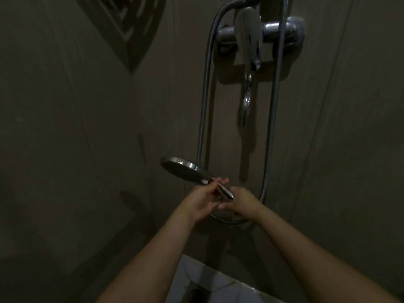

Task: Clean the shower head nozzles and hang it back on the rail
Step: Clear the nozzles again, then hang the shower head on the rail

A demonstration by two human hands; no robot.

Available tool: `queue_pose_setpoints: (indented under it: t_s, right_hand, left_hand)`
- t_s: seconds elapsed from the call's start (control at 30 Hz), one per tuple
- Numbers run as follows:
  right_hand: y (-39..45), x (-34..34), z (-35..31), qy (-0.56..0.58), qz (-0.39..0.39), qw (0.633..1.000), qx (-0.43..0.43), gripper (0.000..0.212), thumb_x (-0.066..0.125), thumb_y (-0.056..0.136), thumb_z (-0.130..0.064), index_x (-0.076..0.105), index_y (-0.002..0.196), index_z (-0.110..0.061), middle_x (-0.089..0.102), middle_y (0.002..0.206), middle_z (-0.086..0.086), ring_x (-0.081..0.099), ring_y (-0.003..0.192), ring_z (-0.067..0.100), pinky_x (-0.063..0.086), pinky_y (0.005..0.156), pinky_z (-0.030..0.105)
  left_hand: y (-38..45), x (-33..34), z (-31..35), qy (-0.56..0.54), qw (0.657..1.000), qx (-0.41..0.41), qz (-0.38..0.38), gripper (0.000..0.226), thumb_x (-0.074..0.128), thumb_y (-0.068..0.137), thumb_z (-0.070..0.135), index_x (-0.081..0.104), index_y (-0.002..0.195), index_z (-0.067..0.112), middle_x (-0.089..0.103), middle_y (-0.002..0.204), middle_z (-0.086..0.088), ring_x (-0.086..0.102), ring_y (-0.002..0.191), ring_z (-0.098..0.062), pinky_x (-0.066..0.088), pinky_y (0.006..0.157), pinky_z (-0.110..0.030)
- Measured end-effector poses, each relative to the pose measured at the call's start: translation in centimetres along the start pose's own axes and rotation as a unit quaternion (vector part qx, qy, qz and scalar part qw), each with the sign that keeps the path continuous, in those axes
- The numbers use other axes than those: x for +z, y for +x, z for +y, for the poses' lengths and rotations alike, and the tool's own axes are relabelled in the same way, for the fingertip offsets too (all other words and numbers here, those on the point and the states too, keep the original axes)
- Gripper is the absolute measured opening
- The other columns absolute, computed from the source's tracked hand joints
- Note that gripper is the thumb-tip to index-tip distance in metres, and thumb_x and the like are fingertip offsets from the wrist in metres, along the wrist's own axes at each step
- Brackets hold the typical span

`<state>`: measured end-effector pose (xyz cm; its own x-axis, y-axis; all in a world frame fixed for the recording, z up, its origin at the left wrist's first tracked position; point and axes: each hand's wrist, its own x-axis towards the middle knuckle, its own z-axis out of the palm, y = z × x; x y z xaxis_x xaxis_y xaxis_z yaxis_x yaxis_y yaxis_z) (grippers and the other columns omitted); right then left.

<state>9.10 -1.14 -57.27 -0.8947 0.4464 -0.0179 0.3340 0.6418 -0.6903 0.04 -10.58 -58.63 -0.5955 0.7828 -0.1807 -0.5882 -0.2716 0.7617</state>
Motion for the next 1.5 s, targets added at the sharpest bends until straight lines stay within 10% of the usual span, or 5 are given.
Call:
queue_pose_setpoints:
  t_s: [0.17,0.33,0.93,1.5]
  right_hand:
    - [0.7,0.3,0.2,0.015,-0.074,0.997,0.02,0.035,0.074,0.078,-0.025,0.056,0.104,-0.008,0.055,0.092,0.003,0.051,0.086,0.013,0.039,0.074,0.022]
    - [0.3,0.1,1.7,-0.017,-0.073,0.996,0.038,0.024,0.077,0.076,-0.024,0.057,0.088,-0.017,0.058,0.089,0.004,0.053,0.085,0.015,0.042,0.077,0.026]
    - [-1.7,-10.9,-16.6,-0.007,-0.06,0.998,0.008,0.023,0.058,0.089,-0.011,0.066,0.11,-0.005,0.065,0.096,0.011,0.053,0.075,0.01,0.036,0.054,0.013]
    - [-3.3,-28.6,-33.5,0.069,-0.022,0.996,0.05,0.025,0.059,0.088,-0.009,0.068,0.111,-0.009,0.06,0.087,0.001,0.055,0.078,0.011,0.039,0.071,0.019]
  left_hand:
    - [0.9,1.4,0.0,0.079,0.982,0.117,0.122,0.021,0.046,0.094,-0.002,0.051,0.078,0.01,0.061,0.06,0.001,0.058,0.063,-0.008,0.05,0.059,-0.017]
    - [0.6,-0.5,0.9,0.081,0.974,0.157,0.139,0.023,0.047,0.093,-0.003,0.051,0.075,0.01,0.062,0.046,0.008,0.059,0.046,0.002,0.045,0.067,-0.017]
    - [-9.5,10.9,18.7,0.027,0.975,0.136,0.172,0.016,0.052,0.089,-0.006,0.057,0.081,0.006,0.066,0.052,0.005,0.064,0.05,-0.001,0.053,0.051,-0.015]
    - [-13.6,27.9,37.6,0.08,0.974,0.117,0.175,0.017,0.053,0.089,-0.006,0.057,0.079,0.007,0.06,0.071,-0.003,0.055,0.07,-0.012,0.05,0.059,-0.015]
